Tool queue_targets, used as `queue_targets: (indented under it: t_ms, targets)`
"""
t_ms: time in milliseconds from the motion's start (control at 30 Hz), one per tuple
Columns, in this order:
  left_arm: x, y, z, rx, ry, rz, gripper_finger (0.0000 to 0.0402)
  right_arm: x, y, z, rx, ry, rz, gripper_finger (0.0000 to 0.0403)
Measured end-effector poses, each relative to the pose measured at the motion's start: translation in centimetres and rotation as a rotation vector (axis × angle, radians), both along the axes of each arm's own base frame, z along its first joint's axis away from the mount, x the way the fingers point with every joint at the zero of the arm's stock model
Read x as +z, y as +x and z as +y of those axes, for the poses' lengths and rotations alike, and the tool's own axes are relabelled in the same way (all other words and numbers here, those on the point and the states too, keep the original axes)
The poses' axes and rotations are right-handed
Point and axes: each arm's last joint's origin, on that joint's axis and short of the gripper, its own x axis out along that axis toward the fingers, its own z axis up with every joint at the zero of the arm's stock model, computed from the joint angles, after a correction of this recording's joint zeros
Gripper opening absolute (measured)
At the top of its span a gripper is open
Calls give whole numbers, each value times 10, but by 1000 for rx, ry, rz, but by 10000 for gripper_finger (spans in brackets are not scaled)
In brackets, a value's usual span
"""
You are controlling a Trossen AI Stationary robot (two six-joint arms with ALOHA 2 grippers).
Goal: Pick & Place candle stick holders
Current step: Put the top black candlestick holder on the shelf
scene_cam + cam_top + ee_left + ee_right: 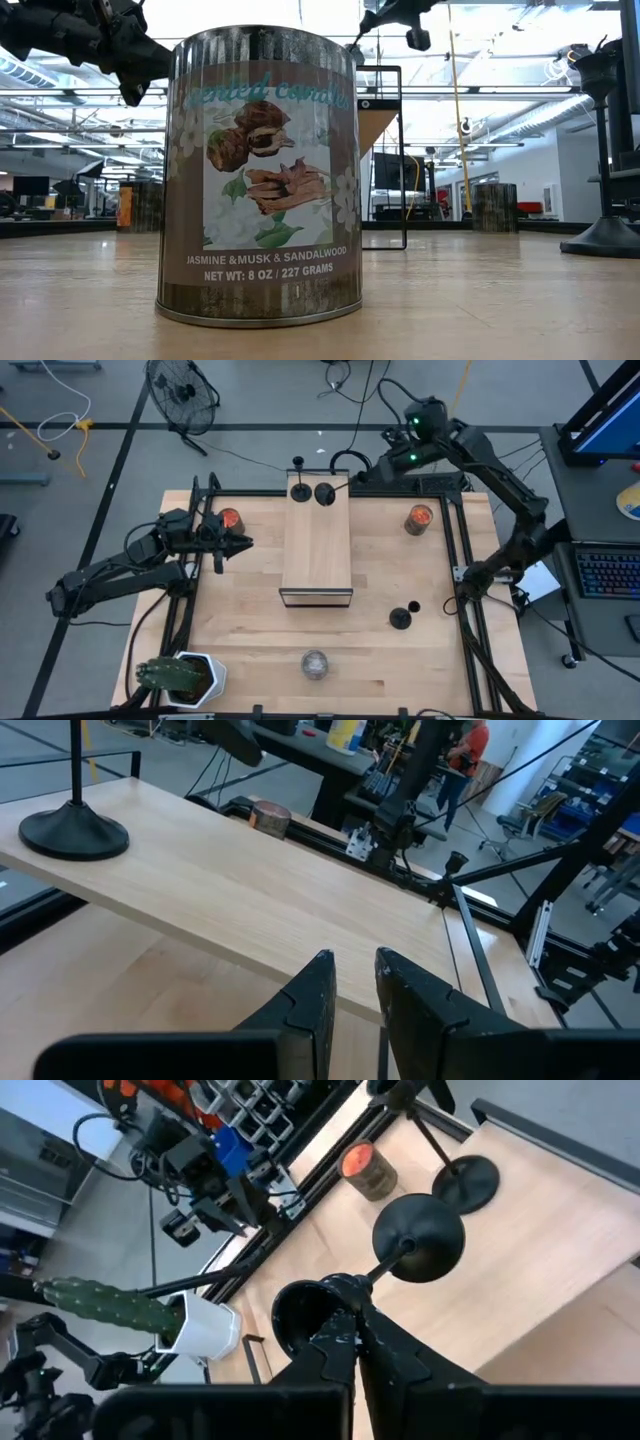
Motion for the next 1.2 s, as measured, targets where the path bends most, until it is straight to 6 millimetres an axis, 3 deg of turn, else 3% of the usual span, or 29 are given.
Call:
queue_targets:
  t_ms: [333,667,1200]
  targets:
    - [0,0,0,-3,2,4,81,-11,19,-20,-35,10,147,0]
    - [-1,0,0,-4,3,8,81,-26,34,-33,-33,22,164,0]
    - [-1,0,0,-6,19,9,81,-27,27,-42,-76,13,180,0]
